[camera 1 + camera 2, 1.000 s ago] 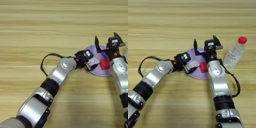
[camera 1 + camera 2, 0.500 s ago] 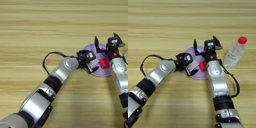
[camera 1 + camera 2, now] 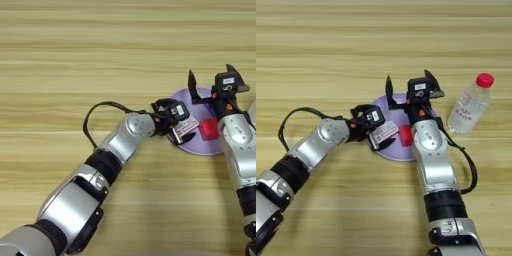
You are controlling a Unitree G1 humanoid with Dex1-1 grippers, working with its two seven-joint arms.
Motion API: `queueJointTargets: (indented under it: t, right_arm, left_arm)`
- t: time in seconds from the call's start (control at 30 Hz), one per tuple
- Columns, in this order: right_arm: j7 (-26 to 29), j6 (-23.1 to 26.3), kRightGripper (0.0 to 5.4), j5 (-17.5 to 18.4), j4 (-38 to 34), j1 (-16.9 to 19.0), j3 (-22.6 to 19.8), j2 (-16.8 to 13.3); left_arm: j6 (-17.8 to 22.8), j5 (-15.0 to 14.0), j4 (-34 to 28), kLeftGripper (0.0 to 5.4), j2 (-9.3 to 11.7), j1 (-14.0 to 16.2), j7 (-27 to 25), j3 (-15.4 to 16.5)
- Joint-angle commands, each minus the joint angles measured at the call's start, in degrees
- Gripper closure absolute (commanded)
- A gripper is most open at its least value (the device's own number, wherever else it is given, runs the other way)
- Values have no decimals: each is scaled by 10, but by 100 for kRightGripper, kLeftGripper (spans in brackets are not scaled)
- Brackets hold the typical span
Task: Move the objects on the table
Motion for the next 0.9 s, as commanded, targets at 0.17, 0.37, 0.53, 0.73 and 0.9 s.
queueJointTargets:
  t: [0.17,0.37,0.53,0.73,0.9]
  right_arm:
    - [0,13,0,3,-7,2,-1,1]
    - [0,13,0,4,-6,1,-2,1]
    - [0,13,0,4,-3,-1,-2,2]
    - [-1,14,0,4,-3,-3,-2,3]
    - [0,16,0,4,-1,-5,-2,2]
  left_arm:
    - [-7,18,35,2,42,2,-1,9]
    - [-14,18,42,2,72,4,-3,20]
    - [-20,17,46,2,104,-1,-5,33]
    - [-21,14,39,2,142,15,-9,47]
    - [-15,9,5,2,159,58,-25,49]
